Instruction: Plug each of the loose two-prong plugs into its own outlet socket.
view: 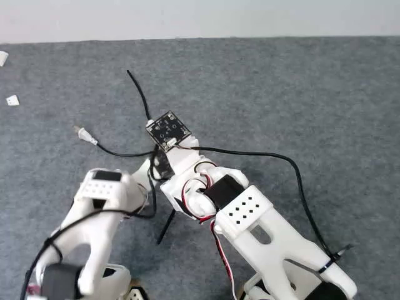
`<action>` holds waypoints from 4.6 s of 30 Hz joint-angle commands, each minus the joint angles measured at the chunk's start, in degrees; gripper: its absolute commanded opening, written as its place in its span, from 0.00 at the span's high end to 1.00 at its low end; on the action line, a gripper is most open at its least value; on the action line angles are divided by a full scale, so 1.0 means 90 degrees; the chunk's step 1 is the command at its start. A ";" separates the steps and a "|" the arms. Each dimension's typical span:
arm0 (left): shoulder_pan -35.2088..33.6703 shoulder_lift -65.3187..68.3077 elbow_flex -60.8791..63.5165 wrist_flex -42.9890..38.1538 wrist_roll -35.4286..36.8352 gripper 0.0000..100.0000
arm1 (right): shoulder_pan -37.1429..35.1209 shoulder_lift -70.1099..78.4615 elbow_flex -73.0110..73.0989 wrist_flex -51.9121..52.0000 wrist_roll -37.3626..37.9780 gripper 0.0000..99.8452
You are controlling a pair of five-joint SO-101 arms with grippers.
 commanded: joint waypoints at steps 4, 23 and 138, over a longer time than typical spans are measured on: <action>-0.0010 -0.0508 0.0151 -0.0723 0.0654 0.99 | 0.0132 -0.0200 -0.0068 -0.0151 0.0049 0.99; -0.0703 -0.0479 0.0249 -0.2217 0.2422 0.99 | 0.1236 0.0777 -0.0762 -0.1304 0.2374 0.99; -0.0850 -0.0518 0.0278 -0.2227 0.2022 0.99 | 0.1499 0.3170 -0.1289 -0.1861 0.2295 0.99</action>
